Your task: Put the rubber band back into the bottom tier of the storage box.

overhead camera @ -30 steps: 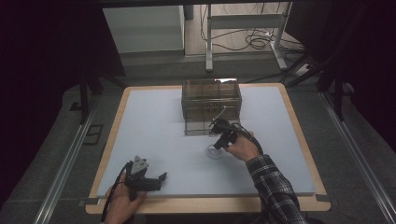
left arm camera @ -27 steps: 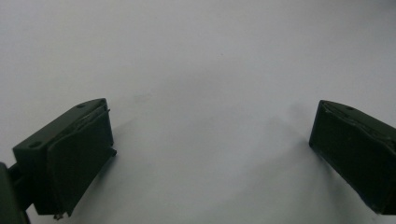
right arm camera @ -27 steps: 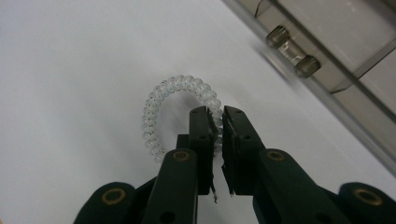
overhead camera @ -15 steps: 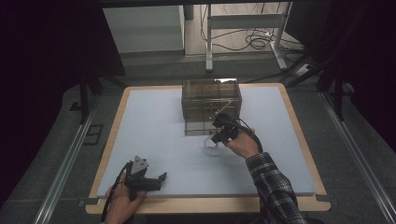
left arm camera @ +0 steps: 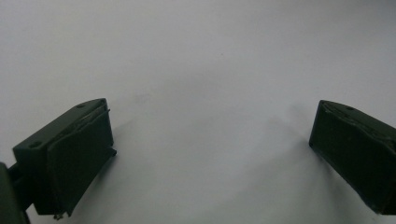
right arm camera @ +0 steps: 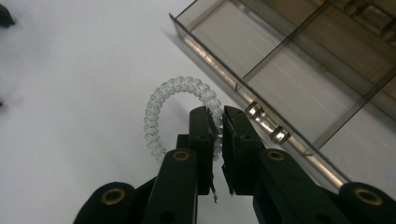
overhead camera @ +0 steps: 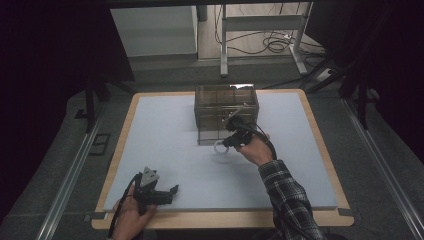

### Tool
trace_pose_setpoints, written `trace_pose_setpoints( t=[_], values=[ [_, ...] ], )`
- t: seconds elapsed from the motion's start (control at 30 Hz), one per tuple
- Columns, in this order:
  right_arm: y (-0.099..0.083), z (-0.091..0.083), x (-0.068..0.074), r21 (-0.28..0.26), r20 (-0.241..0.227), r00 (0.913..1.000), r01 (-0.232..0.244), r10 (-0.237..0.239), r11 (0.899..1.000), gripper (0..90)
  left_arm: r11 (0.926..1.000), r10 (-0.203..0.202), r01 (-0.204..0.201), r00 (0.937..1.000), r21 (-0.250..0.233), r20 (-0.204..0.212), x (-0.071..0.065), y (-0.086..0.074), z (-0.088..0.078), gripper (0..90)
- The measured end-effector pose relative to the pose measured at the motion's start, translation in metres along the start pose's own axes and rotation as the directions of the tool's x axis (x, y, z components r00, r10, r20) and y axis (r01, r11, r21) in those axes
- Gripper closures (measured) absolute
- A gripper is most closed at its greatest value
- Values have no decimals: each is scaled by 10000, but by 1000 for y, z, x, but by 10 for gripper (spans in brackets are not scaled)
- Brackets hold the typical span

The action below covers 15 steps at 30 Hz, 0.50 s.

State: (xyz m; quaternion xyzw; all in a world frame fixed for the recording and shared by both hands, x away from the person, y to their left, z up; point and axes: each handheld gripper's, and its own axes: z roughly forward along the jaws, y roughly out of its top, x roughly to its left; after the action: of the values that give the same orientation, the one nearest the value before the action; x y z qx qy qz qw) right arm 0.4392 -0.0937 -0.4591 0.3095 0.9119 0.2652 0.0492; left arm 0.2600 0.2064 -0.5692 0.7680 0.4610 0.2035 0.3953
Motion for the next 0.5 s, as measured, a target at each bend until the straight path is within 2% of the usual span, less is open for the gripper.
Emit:
trace_pose_setpoints(
  t=[0.5],
  values=[
    [17, 10, -7, -530, 149, 9993, -348, 357, 9980, 813, 10000, -4, 4, 10000, -6, 8, 0, 0, 0, 0]
  ],
)
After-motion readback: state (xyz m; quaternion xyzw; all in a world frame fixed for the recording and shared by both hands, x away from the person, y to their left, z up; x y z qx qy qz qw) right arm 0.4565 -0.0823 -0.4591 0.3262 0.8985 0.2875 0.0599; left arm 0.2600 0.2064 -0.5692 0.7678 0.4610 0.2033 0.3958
